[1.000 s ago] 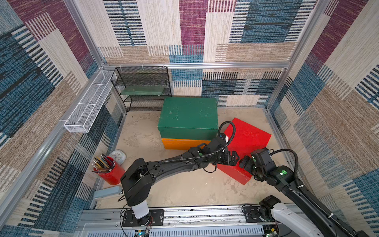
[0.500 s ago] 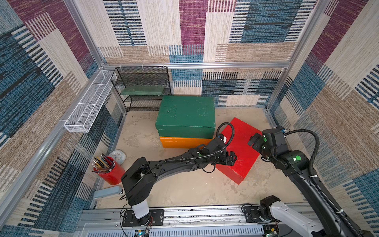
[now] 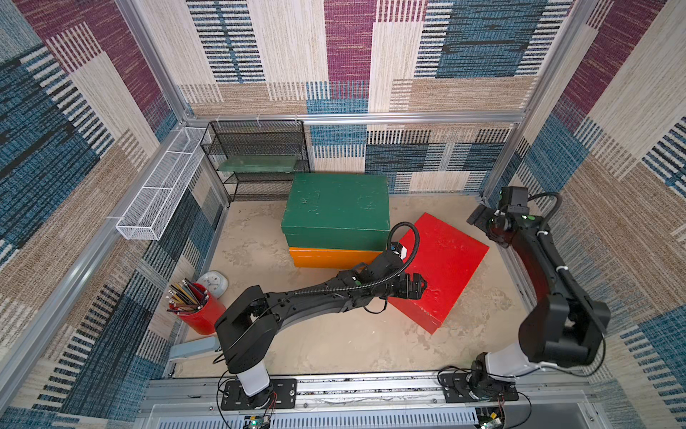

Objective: Stack the shoeboxes
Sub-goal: Move the shoebox to the center of the board.

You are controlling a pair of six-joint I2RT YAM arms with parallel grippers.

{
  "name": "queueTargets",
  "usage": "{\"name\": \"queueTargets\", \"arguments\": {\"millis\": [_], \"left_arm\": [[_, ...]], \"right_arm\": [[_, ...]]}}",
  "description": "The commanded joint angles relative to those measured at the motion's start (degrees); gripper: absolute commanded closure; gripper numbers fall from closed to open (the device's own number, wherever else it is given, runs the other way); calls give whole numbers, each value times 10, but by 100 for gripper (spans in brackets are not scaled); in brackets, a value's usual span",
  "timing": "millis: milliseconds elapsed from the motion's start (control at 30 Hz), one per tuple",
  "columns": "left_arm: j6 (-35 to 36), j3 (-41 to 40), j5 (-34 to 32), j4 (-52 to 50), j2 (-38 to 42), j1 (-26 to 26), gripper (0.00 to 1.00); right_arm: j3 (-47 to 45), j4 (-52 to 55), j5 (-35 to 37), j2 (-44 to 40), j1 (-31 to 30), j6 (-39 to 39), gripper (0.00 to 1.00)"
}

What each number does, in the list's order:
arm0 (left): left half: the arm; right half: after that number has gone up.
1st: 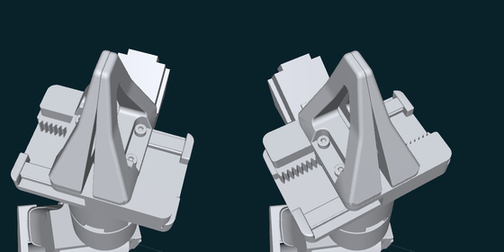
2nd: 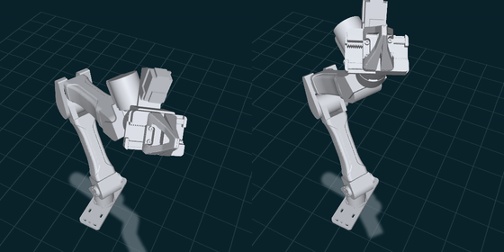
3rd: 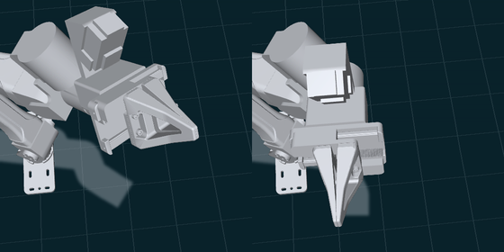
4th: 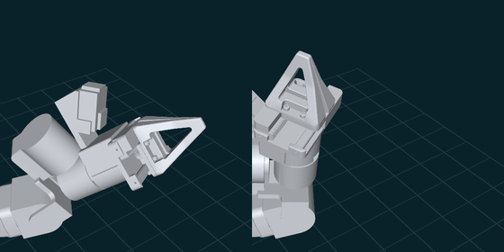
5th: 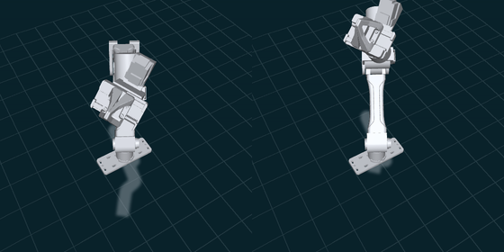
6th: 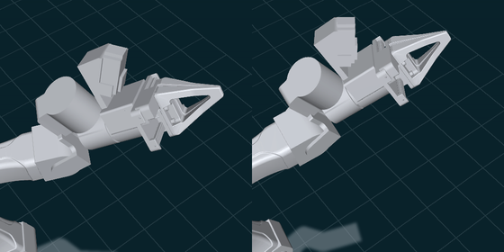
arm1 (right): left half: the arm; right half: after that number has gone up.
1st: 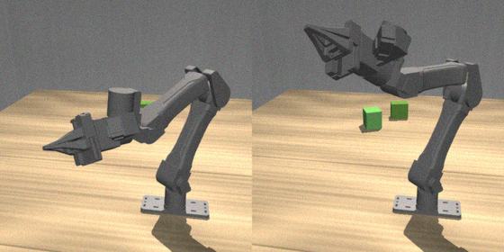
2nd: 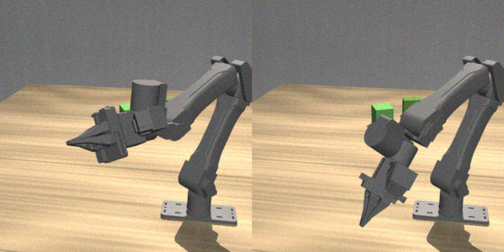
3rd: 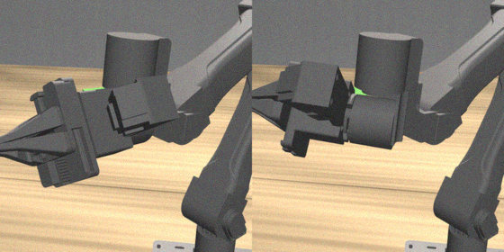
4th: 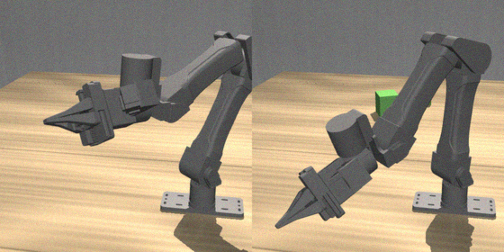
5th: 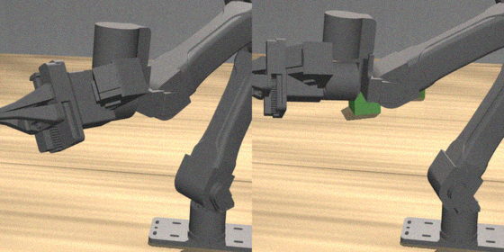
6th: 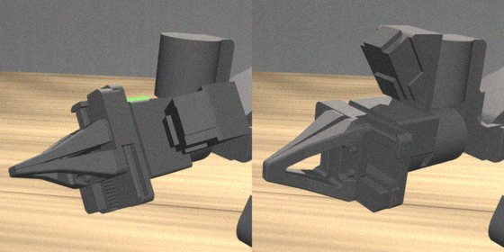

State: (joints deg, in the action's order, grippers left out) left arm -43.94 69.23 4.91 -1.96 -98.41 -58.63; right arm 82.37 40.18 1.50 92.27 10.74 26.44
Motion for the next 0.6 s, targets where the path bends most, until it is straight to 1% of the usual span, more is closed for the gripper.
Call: {"name": "queueTargets", "arguments": {"millis": [0, 167, 300, 433, 567], "left_arm": [[-13, -9, -18, -83, 5, 2, 3], [-15, -24, -25, -85, 23, 5, 3], [-17, -35, -27, -84, 31, 10, 3], [-16, -45, -28, -83, 41, 13, 3], [-15, -61, -31, -86, 61, 14, 3]], "right_arm": [[56, 11, -47, 80, 3, -40, 5], [106, 6, -37, 154, 6, -77, 5], [125, 16, -62, 180, 5, -94, 5], [106, 20, -65, 186, -8, -98, 4], [43, -6, -58, 152, -31, -92, 4]]}}
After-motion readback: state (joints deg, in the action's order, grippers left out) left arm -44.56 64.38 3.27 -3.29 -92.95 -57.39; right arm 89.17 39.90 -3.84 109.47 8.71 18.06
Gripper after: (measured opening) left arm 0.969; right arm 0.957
